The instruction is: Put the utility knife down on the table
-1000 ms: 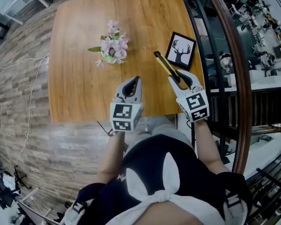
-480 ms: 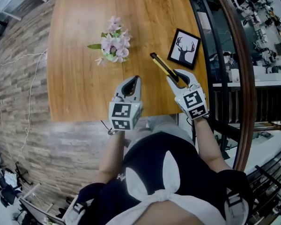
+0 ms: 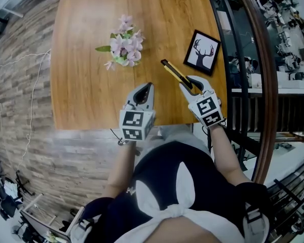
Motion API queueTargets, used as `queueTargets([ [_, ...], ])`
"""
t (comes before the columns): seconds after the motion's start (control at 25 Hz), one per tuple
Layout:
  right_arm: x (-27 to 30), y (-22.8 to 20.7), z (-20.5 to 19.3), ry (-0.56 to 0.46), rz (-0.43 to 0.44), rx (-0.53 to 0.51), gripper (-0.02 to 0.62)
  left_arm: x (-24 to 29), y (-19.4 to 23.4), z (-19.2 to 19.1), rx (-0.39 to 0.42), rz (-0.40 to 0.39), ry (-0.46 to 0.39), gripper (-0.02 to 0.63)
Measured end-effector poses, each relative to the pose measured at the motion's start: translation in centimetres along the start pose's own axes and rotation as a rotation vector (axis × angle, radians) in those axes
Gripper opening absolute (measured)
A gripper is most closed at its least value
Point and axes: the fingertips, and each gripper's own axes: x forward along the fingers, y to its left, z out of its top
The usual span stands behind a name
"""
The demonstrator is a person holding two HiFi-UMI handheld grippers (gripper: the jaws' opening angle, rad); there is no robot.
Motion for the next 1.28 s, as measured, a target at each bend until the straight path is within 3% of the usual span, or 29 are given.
queueTargets([
  [0.52, 1.8, -0.1, -2.0, 0.044, 0.034, 0.001, 0.115, 1.5, -0.6, -0.9, -0.006, -0.023, 0.030, 0.017],
  [1.28, 4.3, 0.2, -4.9, 0.121, 0.093, -0.022, 0.115, 2.5, 0.5, -2.1, -0.025, 0.003, 0.072, 0.017],
])
